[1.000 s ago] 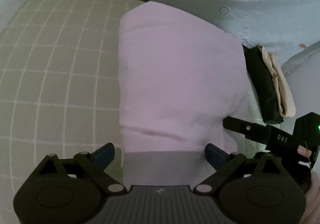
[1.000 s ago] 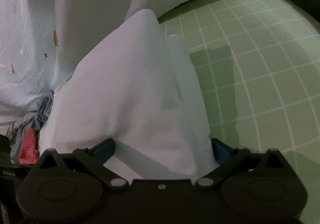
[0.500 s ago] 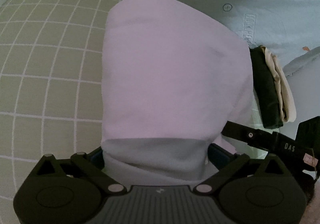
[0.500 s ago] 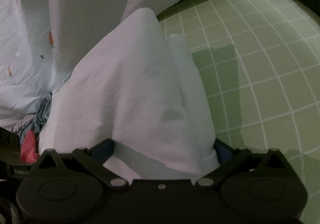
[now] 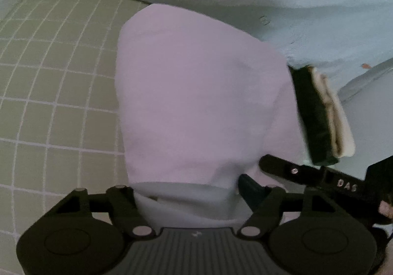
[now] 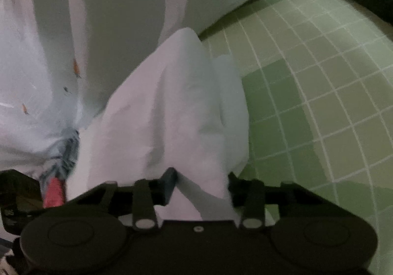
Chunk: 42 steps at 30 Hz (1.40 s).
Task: Fold clothes
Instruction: 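Carry the folded shirt with both grippers onto the folded stack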
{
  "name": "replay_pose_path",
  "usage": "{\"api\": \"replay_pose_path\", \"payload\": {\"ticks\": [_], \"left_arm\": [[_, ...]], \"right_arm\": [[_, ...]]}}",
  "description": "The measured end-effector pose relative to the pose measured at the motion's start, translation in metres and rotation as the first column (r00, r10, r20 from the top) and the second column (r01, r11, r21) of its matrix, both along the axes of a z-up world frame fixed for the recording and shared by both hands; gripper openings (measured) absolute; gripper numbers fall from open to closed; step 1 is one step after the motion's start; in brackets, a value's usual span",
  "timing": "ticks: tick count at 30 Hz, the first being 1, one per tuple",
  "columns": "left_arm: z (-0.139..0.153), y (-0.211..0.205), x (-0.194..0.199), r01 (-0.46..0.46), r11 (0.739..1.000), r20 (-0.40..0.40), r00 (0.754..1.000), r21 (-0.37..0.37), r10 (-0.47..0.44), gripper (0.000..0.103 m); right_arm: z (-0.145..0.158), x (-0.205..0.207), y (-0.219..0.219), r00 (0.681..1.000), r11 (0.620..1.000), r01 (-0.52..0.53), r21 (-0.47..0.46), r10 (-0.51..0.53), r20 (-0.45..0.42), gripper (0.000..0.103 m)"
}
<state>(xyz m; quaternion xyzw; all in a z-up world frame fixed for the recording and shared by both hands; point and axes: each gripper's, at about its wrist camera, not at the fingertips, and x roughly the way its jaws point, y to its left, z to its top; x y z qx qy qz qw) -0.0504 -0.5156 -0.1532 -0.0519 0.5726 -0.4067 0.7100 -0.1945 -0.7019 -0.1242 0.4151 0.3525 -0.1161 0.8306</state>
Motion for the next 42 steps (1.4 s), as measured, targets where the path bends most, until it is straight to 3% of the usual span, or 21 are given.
{"api": "replay_pose_path", "payload": {"ticks": [5, 11, 18, 21, 23, 25, 27, 28, 30, 31, 32, 35, 39, 42], "left_arm": [[0.028, -0.014, -0.026, 0.029, 0.997, 0.027, 0.999, -0.074, -0.027, 0.075], [0.070, -0.042, -0.055, 0.034, 0.980, 0.032, 0.999, -0.195, -0.029, 0.075], [0.123, -0.145, -0.096, 0.137, 0.937, 0.090, 0.989, -0.320, -0.114, 0.075], [0.139, -0.217, -0.113, 0.189, 0.913, 0.107, 0.981, -0.362, -0.161, 0.075], [0.148, -0.262, -0.125, 0.253, 0.896, 0.172, 0.964, -0.365, -0.202, 0.075], [0.141, -0.303, -0.127, 0.292, 0.891, 0.204, 0.951, -0.349, -0.232, 0.077], [0.117, -0.345, -0.119, 0.301, 0.904, 0.185, 0.949, -0.304, -0.255, 0.084], [0.100, -0.365, -0.113, 0.297, 0.924, 0.183, 0.949, -0.240, -0.257, 0.085], [0.067, -0.395, -0.105, 0.268, 0.963, 0.238, 0.938, -0.037, -0.252, 0.085], [0.057, -0.395, -0.101, 0.262, 0.965, 0.241, 0.937, -0.012, -0.251, 0.093], [0.049, -0.393, -0.096, 0.265, 0.964, 0.219, 0.943, -0.040, -0.250, 0.095], [0.042, -0.378, -0.092, 0.248, 0.964, 0.166, 0.959, -0.091, -0.231, 0.094], [0.049, -0.359, -0.099, 0.238, 0.967, 0.240, 0.947, -0.089, -0.211, 0.094], [0.065, -0.360, -0.099, 0.228, 0.969, 0.347, 0.920, -0.096, -0.182, 0.099]], "right_arm": [[0.034, -0.019, 0.005, 0.998, 0.997, 0.002, -0.084, 0.004, 0.066, 0.036], [0.081, -0.070, -0.030, 0.979, 0.990, 0.095, -0.104, -0.073, 0.192, 0.032], [0.142, -0.139, -0.116, 0.948, 0.954, 0.203, -0.218, -0.136, 0.288, 0.032], [0.166, -0.164, -0.164, 0.938, 0.924, 0.247, -0.290, -0.154, 0.309, 0.032], [0.176, -0.174, -0.203, 0.936, 0.898, 0.277, -0.342, -0.171, 0.308, 0.034], [0.176, -0.176, -0.242, 0.933, 0.864, 0.323, -0.386, -0.223, 0.281, 0.045], [0.161, -0.167, -0.279, 0.934, 0.823, 0.353, -0.445, -0.280, 0.222, 0.072], [0.146, -0.158, -0.295, 0.934, 0.804, 0.357, -0.477, -0.313, 0.171, 0.075], [0.103, -0.135, -0.322, 0.921, 0.773, 0.339, -0.535, -0.388, 0.023, 0.076], [0.082, -0.125, -0.333, 0.905, 0.764, 0.330, -0.554, -0.424, -0.044, 0.077], [0.066, -0.121, -0.337, 0.891, 0.758, 0.339, -0.557, -0.449, -0.067, 0.083], [0.053, -0.128, -0.330, 0.875, 0.721, 0.416, -0.554, -0.483, 0.028, 0.091], [0.057, -0.125, -0.321, 0.871, 0.706, 0.417, -0.572, -0.491, 0.029, 0.098], [0.069, -0.120, -0.306, 0.870, 0.647, 0.389, -0.656, -0.491, 0.032, 0.099]]}}
